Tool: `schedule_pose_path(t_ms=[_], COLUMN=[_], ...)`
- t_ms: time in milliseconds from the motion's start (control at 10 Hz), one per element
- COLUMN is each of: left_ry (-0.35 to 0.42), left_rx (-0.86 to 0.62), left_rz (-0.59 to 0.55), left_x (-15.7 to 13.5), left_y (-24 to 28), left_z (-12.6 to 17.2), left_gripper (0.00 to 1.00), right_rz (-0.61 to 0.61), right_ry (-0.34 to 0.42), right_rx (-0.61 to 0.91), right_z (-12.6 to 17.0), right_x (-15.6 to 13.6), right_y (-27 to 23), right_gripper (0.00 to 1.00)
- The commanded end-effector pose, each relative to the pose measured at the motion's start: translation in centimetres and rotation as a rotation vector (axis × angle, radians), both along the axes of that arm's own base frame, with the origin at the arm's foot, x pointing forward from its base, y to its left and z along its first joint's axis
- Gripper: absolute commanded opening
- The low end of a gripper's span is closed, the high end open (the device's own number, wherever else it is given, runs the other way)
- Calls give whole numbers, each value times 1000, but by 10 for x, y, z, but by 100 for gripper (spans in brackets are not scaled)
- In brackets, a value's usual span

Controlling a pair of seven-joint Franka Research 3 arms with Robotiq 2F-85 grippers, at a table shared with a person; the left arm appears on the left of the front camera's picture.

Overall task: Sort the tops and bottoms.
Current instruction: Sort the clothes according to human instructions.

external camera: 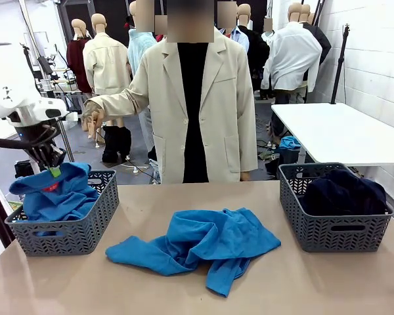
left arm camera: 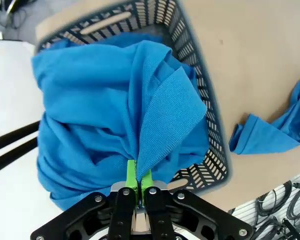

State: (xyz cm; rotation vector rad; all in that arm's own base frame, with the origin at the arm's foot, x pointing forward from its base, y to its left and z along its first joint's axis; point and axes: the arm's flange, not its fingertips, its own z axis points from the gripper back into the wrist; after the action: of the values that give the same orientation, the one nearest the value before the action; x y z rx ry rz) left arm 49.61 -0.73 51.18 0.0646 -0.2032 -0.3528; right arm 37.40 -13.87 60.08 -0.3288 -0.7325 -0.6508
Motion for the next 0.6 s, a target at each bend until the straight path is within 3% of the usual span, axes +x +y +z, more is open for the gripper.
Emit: schedule_pose_path(t_ms=[0, 300, 400, 500], left_ry=[43, 180, 171, 64], left_rx=[-77, -106, -43, 38], left_rz=[1, -20, -31, -47], left_x=[-7, -20, -22, -19], left_y=[4, -8, -9, -9], left_z=[-11, -51, -50, -30], left_gripper=[0, 0, 0, 12], right_rz=[3, 3, 3, 3], right_ry=[8, 8, 8, 8], right_rx=[-7, -7, -7, -7], right_z=[-3, -3, -3, -3], right_x=[0, 0, 0, 0], right_y=[1, 1, 1, 1], right_gripper=[100, 100, 100, 100])
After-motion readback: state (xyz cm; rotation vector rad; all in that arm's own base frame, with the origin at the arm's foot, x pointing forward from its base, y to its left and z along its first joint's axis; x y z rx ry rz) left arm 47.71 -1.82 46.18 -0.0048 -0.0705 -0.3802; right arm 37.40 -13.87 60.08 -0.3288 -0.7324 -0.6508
